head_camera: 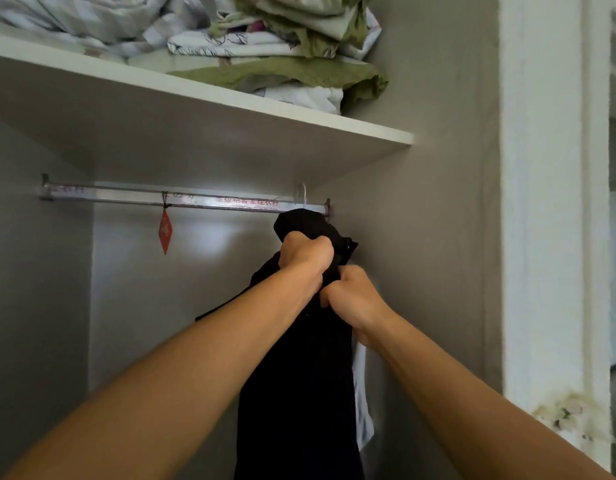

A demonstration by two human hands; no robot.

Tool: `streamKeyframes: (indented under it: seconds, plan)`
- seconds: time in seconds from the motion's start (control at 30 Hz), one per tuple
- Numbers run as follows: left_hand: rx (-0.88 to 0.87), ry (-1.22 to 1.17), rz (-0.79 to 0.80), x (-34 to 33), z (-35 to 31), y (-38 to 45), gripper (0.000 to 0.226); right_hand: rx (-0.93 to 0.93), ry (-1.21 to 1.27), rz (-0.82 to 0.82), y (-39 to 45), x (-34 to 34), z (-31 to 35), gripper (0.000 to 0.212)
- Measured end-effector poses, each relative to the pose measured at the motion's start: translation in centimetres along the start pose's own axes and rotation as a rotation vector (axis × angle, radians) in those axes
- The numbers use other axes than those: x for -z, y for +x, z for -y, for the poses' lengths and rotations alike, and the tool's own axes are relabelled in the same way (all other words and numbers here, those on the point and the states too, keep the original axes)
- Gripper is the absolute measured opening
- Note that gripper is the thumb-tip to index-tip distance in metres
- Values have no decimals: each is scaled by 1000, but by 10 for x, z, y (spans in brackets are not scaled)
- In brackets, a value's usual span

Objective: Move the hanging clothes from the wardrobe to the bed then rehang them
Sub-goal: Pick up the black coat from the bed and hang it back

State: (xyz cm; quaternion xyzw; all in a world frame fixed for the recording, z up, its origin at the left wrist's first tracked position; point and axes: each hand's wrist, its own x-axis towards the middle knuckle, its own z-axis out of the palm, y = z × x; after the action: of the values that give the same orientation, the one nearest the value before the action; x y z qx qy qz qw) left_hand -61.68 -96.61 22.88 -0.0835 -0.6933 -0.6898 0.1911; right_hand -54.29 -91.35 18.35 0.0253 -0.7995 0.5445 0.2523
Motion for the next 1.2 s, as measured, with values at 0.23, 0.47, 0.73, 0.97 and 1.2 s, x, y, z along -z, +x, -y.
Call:
streamKeyframes:
  seconds: [0.23, 0.47, 0.73, 0.97, 1.2]
  plan:
    - [-18, -5, 80, -26, 5, 37, 24, -15, -74, -79, 45, -2, -15, 24]
    - [-7, -20, 99, -32, 29, 59, 13, -39, -59, -7, 64, -3, -32, 19]
    - [-8, 119, 241, -32, 59, 63, 28, -45, -2, 110, 68, 2, -66, 24]
    - [-33, 210, 290, -30, 69, 57, 35, -84, 126, 130, 59, 12, -82, 32]
    - [1, 294, 386, -19, 59, 52, 62, -67, 145, 127, 61, 14, -82, 24]
